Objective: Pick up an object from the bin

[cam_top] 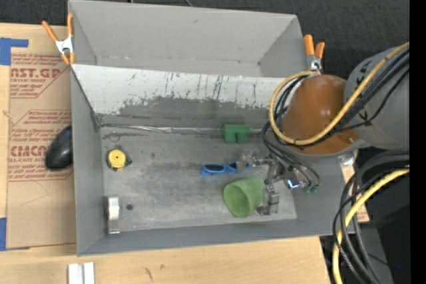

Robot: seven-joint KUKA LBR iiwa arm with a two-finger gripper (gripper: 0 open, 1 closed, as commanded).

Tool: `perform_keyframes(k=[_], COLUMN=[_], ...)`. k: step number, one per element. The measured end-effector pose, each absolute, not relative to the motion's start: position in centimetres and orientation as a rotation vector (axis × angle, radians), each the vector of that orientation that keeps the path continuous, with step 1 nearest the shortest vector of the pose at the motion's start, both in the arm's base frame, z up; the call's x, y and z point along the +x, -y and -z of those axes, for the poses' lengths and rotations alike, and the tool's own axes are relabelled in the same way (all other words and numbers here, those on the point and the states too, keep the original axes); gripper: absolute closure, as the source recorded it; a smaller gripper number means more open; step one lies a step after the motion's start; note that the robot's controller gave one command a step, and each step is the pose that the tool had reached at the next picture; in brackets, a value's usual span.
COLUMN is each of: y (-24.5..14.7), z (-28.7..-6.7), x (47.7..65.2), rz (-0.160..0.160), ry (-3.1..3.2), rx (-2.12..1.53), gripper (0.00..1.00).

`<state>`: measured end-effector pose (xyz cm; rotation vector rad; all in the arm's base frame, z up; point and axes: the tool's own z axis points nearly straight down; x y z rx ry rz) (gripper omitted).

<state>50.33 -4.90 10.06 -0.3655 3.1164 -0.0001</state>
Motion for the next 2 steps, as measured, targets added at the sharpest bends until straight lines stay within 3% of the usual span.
perform_keyframes(k=[1,2], y=[3.5,3.7], z=[-10.2,-7.1], x=[47.9,48.6], rz=[-0.002,0.002], ry=[-3.042,-2.913], rx=[-0.791,-1.155], gripper=[0.0,0.0])
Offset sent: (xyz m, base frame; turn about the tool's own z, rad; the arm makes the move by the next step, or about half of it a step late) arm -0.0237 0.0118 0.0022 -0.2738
